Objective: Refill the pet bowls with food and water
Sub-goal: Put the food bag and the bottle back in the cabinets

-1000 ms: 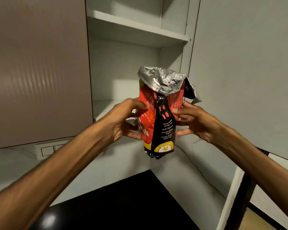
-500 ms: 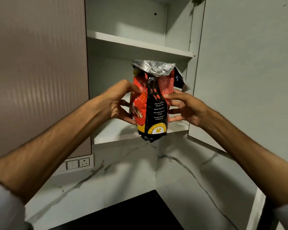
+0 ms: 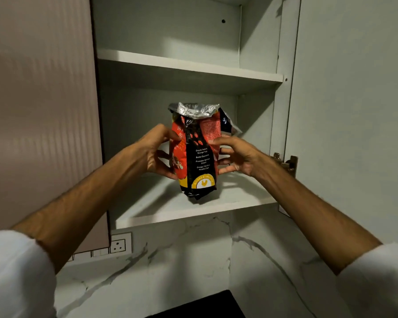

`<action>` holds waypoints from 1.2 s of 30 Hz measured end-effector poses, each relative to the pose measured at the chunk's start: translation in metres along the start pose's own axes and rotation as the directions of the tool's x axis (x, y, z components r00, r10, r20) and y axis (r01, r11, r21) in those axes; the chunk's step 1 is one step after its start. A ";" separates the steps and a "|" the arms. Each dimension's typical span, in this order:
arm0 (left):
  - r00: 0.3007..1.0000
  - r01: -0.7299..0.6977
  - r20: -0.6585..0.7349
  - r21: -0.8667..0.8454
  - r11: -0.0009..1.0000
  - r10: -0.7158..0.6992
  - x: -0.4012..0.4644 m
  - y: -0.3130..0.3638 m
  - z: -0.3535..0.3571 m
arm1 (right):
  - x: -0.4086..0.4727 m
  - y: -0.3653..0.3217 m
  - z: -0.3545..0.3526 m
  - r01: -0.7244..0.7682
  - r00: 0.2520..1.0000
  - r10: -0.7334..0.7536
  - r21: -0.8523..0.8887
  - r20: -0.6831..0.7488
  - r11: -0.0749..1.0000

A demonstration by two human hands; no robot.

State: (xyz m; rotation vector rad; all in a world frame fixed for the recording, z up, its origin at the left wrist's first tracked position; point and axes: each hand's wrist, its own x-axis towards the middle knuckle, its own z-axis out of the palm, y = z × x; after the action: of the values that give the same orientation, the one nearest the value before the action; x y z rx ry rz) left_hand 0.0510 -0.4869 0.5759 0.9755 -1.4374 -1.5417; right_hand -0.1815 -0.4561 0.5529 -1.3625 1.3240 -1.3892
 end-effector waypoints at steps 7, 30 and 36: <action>0.997 0.017 -0.078 0.035 0.999 -0.014 0.042 -0.010 -0.007 | 0.054 0.024 0.000 -0.018 0.999 0.017 0.014 0.033 1.000; 0.989 0.056 -0.143 0.099 0.994 -0.041 0.063 -0.030 -0.018 | 0.092 0.054 0.010 -0.048 0.995 0.051 -0.034 0.091 0.998; 0.984 0.041 -0.175 0.132 0.990 -0.018 0.055 -0.031 -0.011 | 0.080 0.054 0.010 -0.058 0.995 0.059 -0.027 0.077 0.998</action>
State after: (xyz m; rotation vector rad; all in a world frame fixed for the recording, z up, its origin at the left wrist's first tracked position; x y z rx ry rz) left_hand 0.0384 -0.5405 0.5436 1.1865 -1.4227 -1.3574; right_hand -0.1898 -0.5443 0.5139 -1.3695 1.3233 -1.2721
